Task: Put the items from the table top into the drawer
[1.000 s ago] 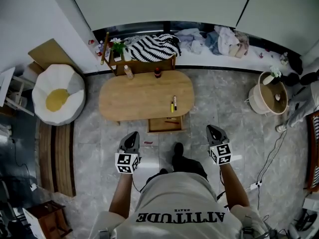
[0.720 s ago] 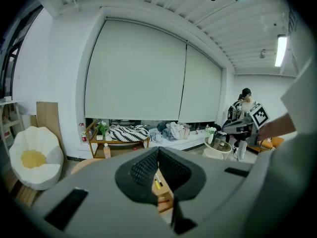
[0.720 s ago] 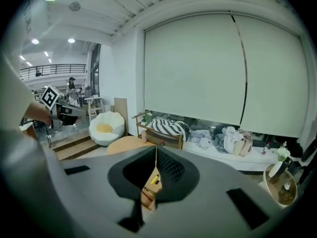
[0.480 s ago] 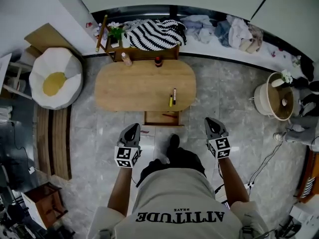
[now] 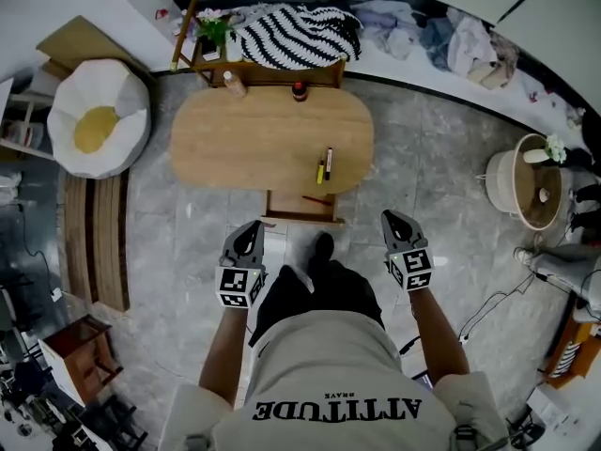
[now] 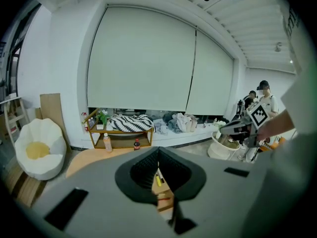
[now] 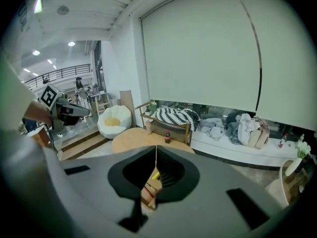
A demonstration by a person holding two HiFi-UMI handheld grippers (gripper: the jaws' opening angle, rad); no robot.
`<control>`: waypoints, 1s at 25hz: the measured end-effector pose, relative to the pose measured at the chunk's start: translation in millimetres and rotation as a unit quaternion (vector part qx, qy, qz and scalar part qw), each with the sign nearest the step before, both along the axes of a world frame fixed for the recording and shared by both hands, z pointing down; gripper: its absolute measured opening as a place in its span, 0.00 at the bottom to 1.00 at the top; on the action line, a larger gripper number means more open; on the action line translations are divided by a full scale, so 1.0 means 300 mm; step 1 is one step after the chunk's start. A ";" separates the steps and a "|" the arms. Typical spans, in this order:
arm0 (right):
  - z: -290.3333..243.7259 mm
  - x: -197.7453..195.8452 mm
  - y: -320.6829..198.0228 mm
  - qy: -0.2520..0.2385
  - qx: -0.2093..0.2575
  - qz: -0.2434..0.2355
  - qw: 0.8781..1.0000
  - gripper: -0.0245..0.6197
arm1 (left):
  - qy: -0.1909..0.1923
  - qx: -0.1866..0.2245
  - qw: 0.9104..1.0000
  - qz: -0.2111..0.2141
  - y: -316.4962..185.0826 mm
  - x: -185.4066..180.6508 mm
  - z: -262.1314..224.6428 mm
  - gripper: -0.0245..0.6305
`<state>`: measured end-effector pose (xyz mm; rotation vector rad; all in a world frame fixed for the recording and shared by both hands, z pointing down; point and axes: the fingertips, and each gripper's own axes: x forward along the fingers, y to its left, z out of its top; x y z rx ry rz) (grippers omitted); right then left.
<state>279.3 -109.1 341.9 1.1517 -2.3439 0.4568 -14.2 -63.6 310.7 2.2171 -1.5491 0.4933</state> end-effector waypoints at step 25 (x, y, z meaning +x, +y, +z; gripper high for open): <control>0.445 -0.211 -0.096 0.032 -0.087 -0.003 0.996 0.07 | 0.016 -0.070 0.997 0.031 -0.153 -0.103 0.419 0.07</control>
